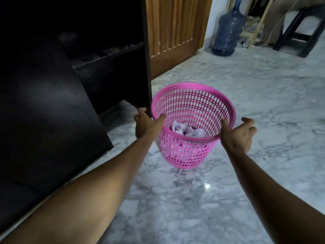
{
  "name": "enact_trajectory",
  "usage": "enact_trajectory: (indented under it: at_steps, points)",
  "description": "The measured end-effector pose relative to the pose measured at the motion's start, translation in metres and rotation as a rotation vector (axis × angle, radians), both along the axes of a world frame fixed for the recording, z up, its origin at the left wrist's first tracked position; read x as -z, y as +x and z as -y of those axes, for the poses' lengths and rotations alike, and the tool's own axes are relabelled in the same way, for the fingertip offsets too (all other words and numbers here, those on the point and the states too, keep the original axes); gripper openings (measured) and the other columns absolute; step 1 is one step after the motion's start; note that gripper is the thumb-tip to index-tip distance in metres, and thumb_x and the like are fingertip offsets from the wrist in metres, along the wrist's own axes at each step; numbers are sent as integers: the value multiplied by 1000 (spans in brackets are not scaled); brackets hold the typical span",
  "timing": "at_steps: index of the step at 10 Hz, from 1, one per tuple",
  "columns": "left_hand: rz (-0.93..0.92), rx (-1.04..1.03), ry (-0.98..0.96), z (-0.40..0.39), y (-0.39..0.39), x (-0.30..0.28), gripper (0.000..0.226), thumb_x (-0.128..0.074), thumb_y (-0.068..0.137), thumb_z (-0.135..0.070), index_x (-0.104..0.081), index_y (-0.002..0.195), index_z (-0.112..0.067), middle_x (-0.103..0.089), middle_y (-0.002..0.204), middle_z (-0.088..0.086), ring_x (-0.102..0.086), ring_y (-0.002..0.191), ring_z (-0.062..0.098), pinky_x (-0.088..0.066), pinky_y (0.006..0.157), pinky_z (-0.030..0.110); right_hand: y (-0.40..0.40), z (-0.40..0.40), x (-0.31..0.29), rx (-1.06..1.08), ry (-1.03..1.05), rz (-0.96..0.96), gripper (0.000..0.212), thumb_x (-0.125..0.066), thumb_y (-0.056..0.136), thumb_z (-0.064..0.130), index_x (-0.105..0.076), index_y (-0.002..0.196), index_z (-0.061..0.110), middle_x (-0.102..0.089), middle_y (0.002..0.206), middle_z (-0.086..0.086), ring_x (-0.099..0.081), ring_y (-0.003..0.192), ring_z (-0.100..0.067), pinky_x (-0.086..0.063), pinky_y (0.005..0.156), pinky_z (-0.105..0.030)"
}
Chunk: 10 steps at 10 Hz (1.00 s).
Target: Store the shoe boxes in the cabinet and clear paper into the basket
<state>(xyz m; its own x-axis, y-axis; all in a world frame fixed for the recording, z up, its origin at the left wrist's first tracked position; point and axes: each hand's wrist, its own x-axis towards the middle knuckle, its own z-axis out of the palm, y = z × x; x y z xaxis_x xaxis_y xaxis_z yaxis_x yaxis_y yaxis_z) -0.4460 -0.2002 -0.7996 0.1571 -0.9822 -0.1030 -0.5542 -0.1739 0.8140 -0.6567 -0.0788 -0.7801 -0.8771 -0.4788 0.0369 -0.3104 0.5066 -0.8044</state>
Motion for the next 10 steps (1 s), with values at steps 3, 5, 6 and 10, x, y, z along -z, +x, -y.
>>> enact_trajectory:
  at_steps: [3, 5, 6, 10]
  points:
    - [-357, 122, 204, -6, 35, 0, 38, -72, 92, -22, -59, 127, -16, -71, 113, 10, -79, 75, 25, -67, 71, 41, 33, 11, -7, -208, -81, 422, 23, -61, 91, 19, -58, 112, 11, -69, 93, -8, -77, 61, -35, -66, 72, -49]
    - [-390, -32, 117, 16, 95, -13, 31, -72, 89, -19, -65, 118, -10, -75, 96, 10, -72, 56, 19, -64, 59, 35, 70, 61, -10, -420, -95, 481, 40, -64, 88, 24, -57, 123, 6, -71, 106, -15, -78, 64, -36, -65, 76, -52]
    - [-421, -104, 120, 24, 123, -11, 35, -72, 91, -21, -63, 121, -7, -73, 110, 19, -74, 71, 30, -66, 63, 42, 83, 89, 9, -515, -94, 496, 60, -65, 74, 42, -60, 124, 9, -73, 108, -14, -79, 72, -35, -64, 82, -52]
    - [-353, 88, 259, 22, 169, -2, 37, -52, 104, -43, -50, 135, -23, -67, 123, 6, -71, 94, 23, -57, 86, 39, 119, 110, 13, -629, -108, 750, 51, -64, 101, 35, -53, 142, 8, -65, 131, -9, -73, 105, -34, -62, 89, -44]
